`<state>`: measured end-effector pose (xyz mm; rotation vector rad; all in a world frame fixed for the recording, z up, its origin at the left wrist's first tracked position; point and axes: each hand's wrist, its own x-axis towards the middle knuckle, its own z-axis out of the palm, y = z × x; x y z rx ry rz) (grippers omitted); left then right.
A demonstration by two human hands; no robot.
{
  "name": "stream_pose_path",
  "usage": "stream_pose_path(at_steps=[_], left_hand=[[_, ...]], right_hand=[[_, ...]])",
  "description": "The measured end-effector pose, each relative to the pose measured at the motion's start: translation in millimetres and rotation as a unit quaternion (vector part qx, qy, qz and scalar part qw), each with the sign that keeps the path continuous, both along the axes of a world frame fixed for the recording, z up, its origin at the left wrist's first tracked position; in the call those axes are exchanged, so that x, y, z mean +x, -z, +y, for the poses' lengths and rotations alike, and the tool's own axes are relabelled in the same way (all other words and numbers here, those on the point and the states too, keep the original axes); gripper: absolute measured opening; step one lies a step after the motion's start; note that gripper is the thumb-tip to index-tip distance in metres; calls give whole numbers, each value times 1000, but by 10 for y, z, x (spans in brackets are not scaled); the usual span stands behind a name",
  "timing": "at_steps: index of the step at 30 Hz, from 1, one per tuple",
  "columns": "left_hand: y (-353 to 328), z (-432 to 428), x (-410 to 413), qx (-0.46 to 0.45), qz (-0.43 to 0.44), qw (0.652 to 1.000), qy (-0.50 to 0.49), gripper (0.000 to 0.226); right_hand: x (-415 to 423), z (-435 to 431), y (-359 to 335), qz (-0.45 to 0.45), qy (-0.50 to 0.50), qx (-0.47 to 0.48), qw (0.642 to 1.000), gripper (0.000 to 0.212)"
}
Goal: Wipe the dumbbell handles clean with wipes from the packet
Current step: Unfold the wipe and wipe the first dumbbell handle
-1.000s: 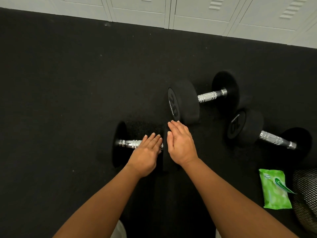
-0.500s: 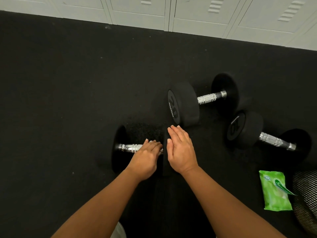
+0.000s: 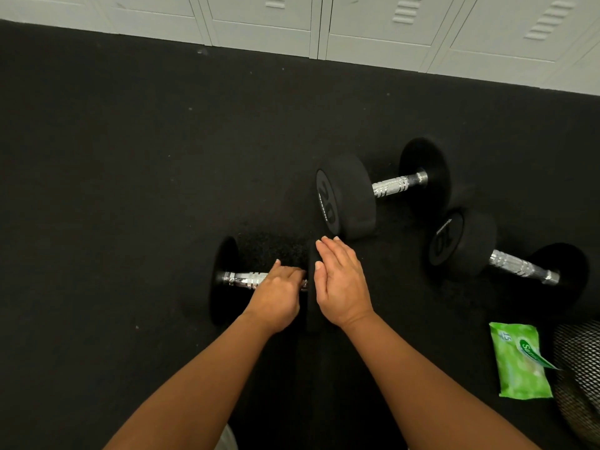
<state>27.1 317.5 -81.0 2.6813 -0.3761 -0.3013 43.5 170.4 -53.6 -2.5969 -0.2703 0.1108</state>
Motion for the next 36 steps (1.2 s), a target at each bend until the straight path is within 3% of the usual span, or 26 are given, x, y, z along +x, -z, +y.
stream_pose_path(at_steps=[3, 6, 12, 23, 26, 29, 36], left_hand=[[91, 131, -177, -6, -48, 998, 43, 44], [116, 281, -178, -10, -55, 998, 16, 46], [48, 138, 32, 6, -21, 999, -39, 28], [119, 20, -223, 53, -79, 994, 53, 69], [104, 164, -247, 83, -95, 988, 92, 73], [103, 245, -203, 95, -92, 989, 63, 76], [124, 2, -320, 40, -73, 996, 44, 71]], right_hand=[[-15, -11, 0, -5, 0, 1, 1000, 54], [-26, -9, 4, -4, -1, 6, 1000, 55], [36, 1, -12, 4, 1, 8, 1000, 59], [83, -7, -35, 7, 1, -4, 1000, 62], [103, -7, -36, 13, -5, -9, 1000, 63], [149, 4, -24, 15, -2, -5, 1000, 64], [239, 5, -30, 19, 2, -3, 1000, 68]])
